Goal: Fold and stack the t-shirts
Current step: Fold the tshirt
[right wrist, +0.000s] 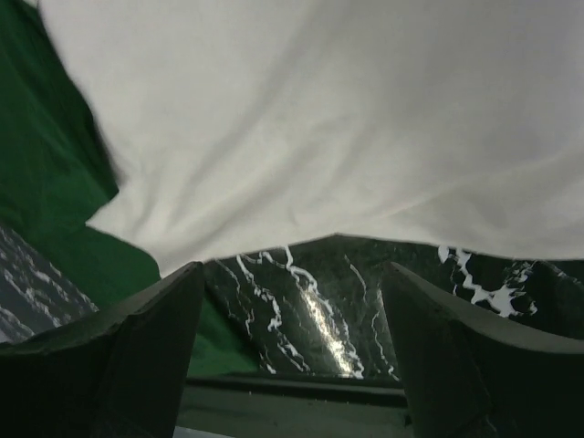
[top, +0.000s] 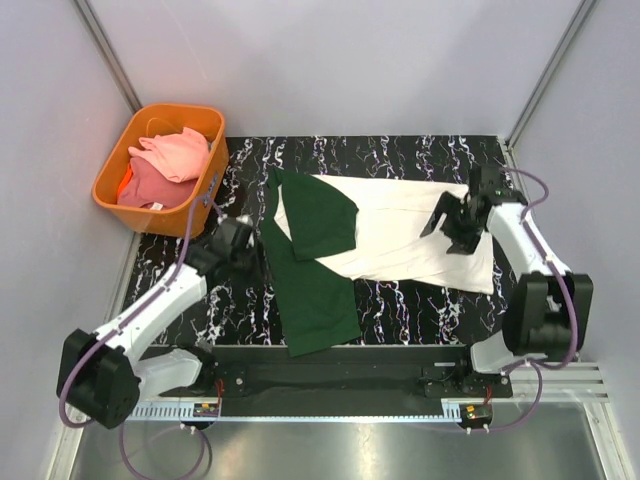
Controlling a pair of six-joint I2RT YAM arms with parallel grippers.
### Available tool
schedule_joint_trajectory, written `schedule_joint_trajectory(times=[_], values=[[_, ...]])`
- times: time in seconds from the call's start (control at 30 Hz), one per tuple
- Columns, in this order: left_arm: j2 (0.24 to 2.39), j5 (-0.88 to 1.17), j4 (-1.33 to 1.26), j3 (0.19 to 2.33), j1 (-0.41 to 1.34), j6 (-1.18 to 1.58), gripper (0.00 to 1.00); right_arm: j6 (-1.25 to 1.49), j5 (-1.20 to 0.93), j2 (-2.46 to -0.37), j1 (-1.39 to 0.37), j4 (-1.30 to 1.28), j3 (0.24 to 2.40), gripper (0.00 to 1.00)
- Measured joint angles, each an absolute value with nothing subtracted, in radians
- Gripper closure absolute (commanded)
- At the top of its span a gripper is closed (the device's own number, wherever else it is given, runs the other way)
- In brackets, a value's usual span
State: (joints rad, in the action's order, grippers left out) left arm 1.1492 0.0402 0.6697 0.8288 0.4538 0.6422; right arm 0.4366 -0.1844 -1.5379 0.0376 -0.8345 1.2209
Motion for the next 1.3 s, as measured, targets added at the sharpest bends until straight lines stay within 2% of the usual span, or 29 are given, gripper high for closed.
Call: schedule_joint_trajectory(times=[0.2, 0.4, 0.73, 0.83, 0.93, 0.97, 1.03, 1.2, 1.3], values=[[1.078, 0.092, 0.732, 0.63, 0.556, 0.768, 0.46, 0.471, -0.257, -1.405, 0.003, -0.788, 1.021, 0.16], [1.15, 0.092, 0.711, 0.622, 0.701, 0.87, 0.52, 0.477, -0.266, -1.326, 0.003, -0.774, 0.965, 0.16], [1.297, 0.094, 0.638, 0.622, 0.731, 0.962, 0.57, 0.484, -0.274, -1.276, 0.003, -0.763, 0.94, 0.16], [1.327, 0.109, 0.62, 0.631, 0.733, 0.977, 0.66, 0.487, -0.274, -1.259, 0.003, -0.764, 0.936, 0.16], [1.344, 0.123, 0.593, 0.632, 0.734, 0.994, 0.79, 0.49, -0.273, -1.246, 0.003, -0.764, 0.936, 0.16], [1.349, 0.128, 0.586, 0.632, 0.734, 0.998, 0.88, 0.492, -0.272, -1.244, 0.003, -0.764, 0.936, 0.16], [1.357, 0.134, 0.573, 0.632, 0.734, 1.0, 0.98, 0.497, -0.271, -1.243, 0.003, -0.764, 0.936, 0.16], [1.356, 0.134, 0.58, 0.645, 0.735, 0.967, 1.0, 0.526, -0.248, -1.245, 0.003, -0.766, 0.935, 0.19], [1.322, 0.123, 0.618, 0.68, 0.736, 0.936, 1.0, 0.554, -0.22, -1.251, 0.003, -0.779, 0.935, 0.28]])
